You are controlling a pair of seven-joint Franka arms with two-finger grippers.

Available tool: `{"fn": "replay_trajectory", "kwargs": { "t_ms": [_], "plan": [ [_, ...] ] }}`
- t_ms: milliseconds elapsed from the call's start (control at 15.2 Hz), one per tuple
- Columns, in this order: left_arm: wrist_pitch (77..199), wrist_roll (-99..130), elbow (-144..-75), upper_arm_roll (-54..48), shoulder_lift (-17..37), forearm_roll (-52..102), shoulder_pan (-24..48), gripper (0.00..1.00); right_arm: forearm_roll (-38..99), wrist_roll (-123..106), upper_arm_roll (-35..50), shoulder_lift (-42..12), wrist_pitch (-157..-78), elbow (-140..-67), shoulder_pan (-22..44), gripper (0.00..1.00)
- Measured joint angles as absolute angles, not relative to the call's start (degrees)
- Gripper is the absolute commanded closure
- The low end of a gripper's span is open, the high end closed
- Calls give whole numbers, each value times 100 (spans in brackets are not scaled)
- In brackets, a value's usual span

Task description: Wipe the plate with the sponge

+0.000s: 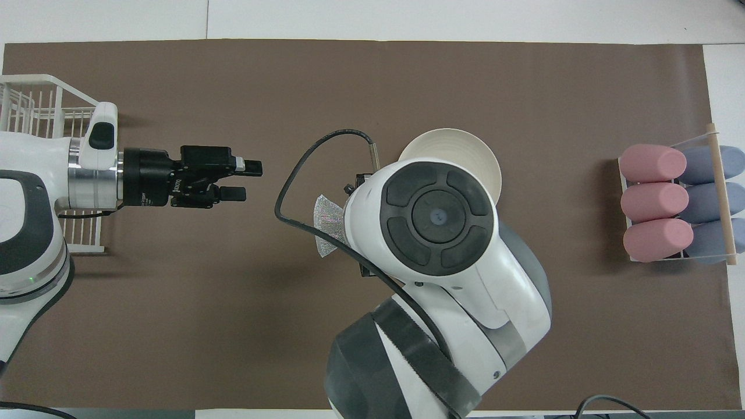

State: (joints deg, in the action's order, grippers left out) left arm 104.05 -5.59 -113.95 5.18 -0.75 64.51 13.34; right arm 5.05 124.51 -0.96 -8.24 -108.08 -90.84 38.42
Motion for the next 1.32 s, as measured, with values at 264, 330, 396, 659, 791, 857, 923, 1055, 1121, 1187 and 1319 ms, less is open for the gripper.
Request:
{"fn": "replay_trajectory", "kwargs": {
  "t_ms": [264, 330, 396, 659, 791, 857, 923, 1055, 1121, 1187, 1319],
  "plan": [
    [9828, -533, -11248, 474, -7, 6572, 1340, 0, 504, 12451, -106, -824, -10808, -9084, 3841, 100],
    [9767, -533, -11248, 460, 6, 6593, 1399, 0, 504, 12451, -106, -824, -10808, -9084, 3842, 100],
    [9747, -526, -11249, 451, 16, 6633, 1484, 0, 504, 12451, -106, -824, -10808, -9084, 3842, 100],
    [9959, -373, -11283, 438, 43, 6862, 1898, 11, 504, 12451, -106, -825, -10808, -9084, 3842, 100],
    [10137, -310, -11284, 431, 52, 6889, 2094, 43, 504, 12451, -106, -825, -10808, -9084, 3841, 100],
    [10199, -272, -11284, 429, 56, 6890, 2146, 65, 504, 12451, -106, -825, -10808, -9084, 3842, 100],
    [10209, -254, -11285, 429, 59, 6891, 2162, 95, 504, 12451, -106, -825, -10808, -9084, 3842, 100],
    [10209, -224, -11285, 441, 61, 6891, 2162, 100, 504, 12450, -106, -825, -10808, -9084, 3842, 100],
    [10209, -169, -11286, 448, 61, 6891, 2162, 100, 504, 12448, -106, -825, -10808, -9084, 3842, 100],
    [10209, -78, -11286, 453, 61, 6892, 2162, 100, 504, 12446, -106, -826, -10808, -9084, 3842, 100],
    [10205, 69, -11286, 452, 61, 6894, 2162, 100, 504, 12444, -105, -829, -10808, -9084, 3842, 100]
  ]
}}
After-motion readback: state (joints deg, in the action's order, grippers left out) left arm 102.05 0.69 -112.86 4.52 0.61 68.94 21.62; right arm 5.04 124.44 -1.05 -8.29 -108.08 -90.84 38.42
